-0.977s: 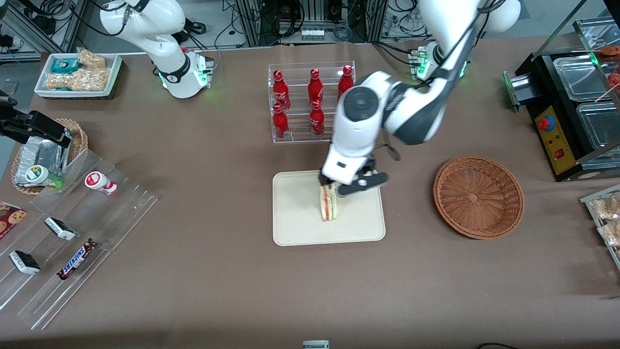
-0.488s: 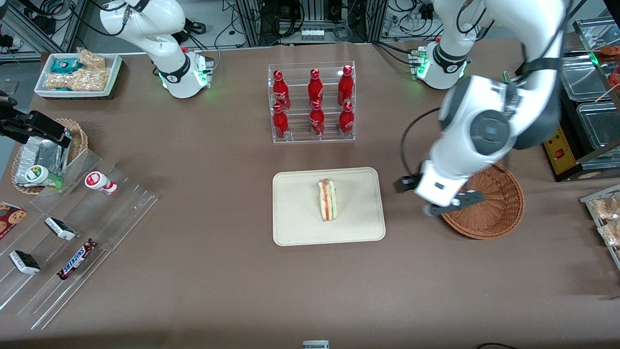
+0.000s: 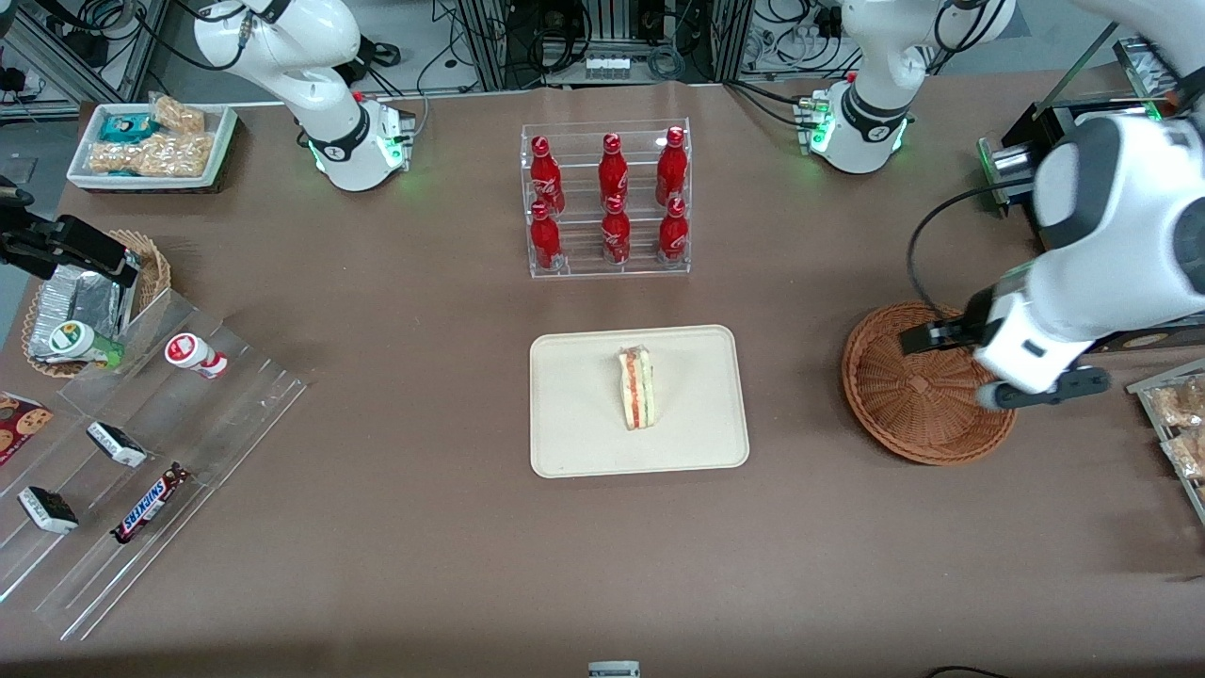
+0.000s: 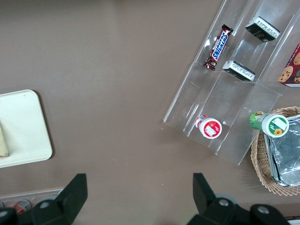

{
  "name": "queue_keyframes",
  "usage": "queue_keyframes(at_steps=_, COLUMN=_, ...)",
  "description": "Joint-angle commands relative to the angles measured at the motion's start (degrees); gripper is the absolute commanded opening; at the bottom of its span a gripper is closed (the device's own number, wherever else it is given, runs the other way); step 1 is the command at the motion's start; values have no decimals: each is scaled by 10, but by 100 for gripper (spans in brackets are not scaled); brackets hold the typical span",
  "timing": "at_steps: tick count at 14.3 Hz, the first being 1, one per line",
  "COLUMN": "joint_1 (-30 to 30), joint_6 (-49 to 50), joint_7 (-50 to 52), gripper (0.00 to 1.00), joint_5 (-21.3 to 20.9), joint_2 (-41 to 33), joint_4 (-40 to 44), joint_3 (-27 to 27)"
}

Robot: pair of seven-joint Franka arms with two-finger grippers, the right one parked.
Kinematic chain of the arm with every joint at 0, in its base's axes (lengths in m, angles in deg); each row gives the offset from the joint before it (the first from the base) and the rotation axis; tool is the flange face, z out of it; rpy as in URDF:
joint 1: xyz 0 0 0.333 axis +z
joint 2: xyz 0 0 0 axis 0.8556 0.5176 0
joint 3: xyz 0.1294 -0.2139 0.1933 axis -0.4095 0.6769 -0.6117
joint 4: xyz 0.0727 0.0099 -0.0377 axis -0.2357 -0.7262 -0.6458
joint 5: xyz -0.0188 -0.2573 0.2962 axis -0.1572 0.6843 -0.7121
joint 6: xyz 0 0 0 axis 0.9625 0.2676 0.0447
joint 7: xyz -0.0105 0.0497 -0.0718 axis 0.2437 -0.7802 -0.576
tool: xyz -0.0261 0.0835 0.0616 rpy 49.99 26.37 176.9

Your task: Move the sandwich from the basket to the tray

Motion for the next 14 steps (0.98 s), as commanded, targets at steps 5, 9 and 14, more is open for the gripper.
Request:
queue_keyframes(at_steps=5, joint_1=69, joint_6=31, joint_7=-110, gripper=100, joint_5=0, joint_2=-99, joint_4=-22, joint_3=11)
queue_keyframes(at_steps=9, joint_1=65, joint_6=30, joint_7=-146, gripper=100, joint_5=-31, joint_2=-106, joint_4=-14, joint_3=15)
queue_keyframes(at_steps=14, joint_1=35, joint_6=50, joint_7=-145, gripper=100, joint_5=-33, joint_2=-106, joint_4=6, joint_3=12)
